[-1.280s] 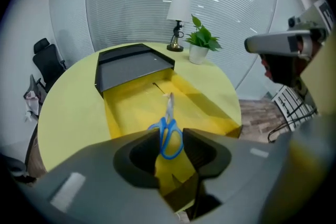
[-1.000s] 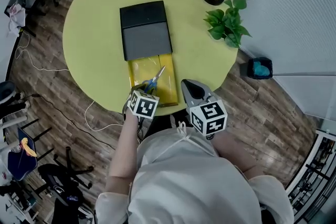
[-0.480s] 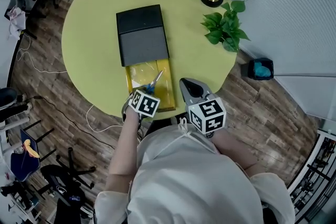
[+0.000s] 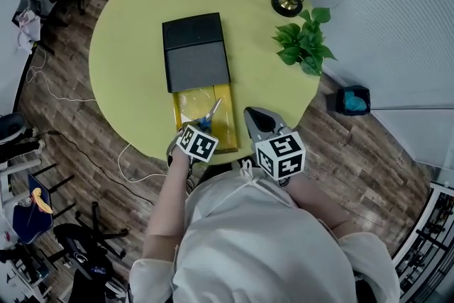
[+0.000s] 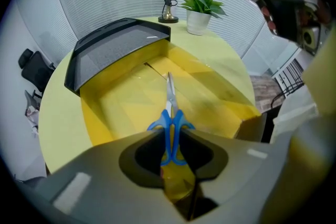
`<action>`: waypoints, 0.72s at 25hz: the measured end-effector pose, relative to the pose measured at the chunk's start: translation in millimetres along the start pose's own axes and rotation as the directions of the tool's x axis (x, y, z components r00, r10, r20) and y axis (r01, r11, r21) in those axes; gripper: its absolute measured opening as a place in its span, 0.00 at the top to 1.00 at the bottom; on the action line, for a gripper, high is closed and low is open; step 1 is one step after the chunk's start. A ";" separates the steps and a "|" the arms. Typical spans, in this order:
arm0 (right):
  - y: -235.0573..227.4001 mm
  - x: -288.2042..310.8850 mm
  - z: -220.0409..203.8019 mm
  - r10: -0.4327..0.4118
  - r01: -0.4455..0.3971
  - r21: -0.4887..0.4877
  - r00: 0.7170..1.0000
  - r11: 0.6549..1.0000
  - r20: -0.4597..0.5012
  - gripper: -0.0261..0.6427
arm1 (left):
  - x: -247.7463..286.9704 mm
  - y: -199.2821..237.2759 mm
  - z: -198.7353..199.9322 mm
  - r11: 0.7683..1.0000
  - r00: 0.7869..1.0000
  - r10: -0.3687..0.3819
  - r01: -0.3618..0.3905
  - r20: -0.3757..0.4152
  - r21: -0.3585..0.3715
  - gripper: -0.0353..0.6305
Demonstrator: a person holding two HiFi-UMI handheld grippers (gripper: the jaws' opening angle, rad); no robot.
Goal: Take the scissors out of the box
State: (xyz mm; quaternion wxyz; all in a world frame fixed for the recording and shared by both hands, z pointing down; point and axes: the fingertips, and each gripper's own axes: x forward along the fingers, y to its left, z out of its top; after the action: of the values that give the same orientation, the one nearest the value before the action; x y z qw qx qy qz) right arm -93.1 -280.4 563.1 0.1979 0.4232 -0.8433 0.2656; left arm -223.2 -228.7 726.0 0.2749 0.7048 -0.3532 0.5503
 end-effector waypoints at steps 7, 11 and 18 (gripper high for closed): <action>0.9 -9.5 -0.2 -0.013 0.013 0.003 1.000 1.000 0.014 0.96 | -25.2 -4.4 4.8 1.000 0.998 0.023 -0.024 0.062 0.001 0.81; 4.6 -15.6 1.3 -0.013 0.013 0.000 1.000 1.000 0.025 0.96 | -55.3 -4.0 16.3 0.999 0.988 0.047 -0.044 0.147 -0.022 0.81; 13.6 -21.0 18.1 -0.001 0.003 -0.029 0.997 1.000 0.071 0.96 | -116.4 8.3 44.4 0.992 0.937 0.115 -0.093 0.331 -0.083 0.81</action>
State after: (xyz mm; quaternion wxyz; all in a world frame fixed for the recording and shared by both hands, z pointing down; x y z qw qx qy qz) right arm -94.4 -271.9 533.4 0.1743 0.4305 -0.8531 0.2379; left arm -220.9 -245.5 602.2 0.2044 0.7590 -0.4495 0.4244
